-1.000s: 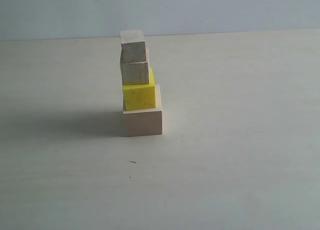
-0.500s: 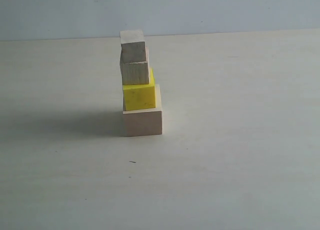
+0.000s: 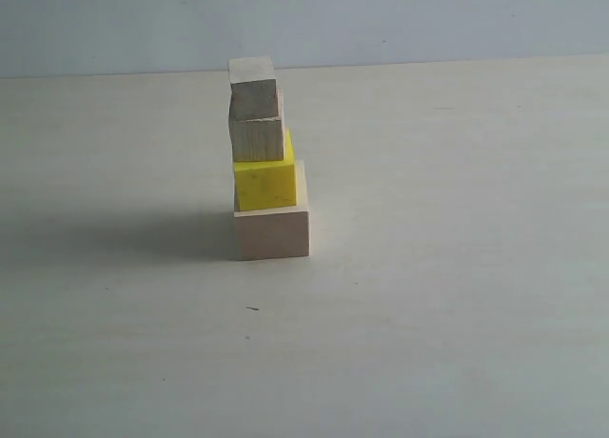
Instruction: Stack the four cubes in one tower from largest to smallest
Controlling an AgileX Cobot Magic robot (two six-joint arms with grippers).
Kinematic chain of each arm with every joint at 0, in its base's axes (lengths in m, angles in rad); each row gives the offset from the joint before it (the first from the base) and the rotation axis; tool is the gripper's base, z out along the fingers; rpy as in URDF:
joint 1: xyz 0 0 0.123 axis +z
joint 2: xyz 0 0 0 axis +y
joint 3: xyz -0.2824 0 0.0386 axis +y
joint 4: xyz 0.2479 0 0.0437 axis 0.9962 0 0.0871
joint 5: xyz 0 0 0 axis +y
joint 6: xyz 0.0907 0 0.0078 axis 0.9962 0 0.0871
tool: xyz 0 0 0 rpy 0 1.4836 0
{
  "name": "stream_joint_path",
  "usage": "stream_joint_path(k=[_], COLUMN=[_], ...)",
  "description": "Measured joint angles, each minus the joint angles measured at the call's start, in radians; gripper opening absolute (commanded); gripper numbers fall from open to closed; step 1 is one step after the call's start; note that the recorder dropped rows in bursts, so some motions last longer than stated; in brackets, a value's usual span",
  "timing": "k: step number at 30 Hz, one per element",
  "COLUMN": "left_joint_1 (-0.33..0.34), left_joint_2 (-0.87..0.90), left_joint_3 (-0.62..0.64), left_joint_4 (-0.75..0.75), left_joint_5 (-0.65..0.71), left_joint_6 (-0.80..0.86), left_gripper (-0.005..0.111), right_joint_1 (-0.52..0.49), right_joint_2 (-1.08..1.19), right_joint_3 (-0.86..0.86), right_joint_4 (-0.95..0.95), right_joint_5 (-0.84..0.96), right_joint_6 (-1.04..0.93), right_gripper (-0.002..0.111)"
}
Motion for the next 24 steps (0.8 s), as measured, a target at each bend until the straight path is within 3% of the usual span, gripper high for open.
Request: stream_joint_path(k=[6, 10, 17, 24], left_joint_1=[0.000, 0.000, 0.000, 0.000], left_joint_2=[0.000, 0.000, 0.000, 0.000], left_joint_3=[0.000, 0.000, 0.001, 0.002], left_joint_4=[0.000, 0.000, 0.000, 0.000], left_joint_5=[0.000, 0.000, 0.000, 0.004], left_joint_6=[0.000, 0.000, 0.000, 0.000], left_gripper=[0.000, 0.000, 0.000, 0.000], right_joint_1=[0.000, -0.048, -0.262, -0.512], right_joint_2=[0.021, 0.020, -0.057, -0.279], right_joint_3=[0.025, 0.073, 0.210, 0.432], right_joint_4=[0.250, 0.326, 0.408, 0.429], right_joint_5=[0.002, -0.006, -0.083, -0.155], right_joint_6=[-0.330, -0.424, -0.446, -0.439], right_gripper=[0.000, 0.000, 0.000, 0.000])
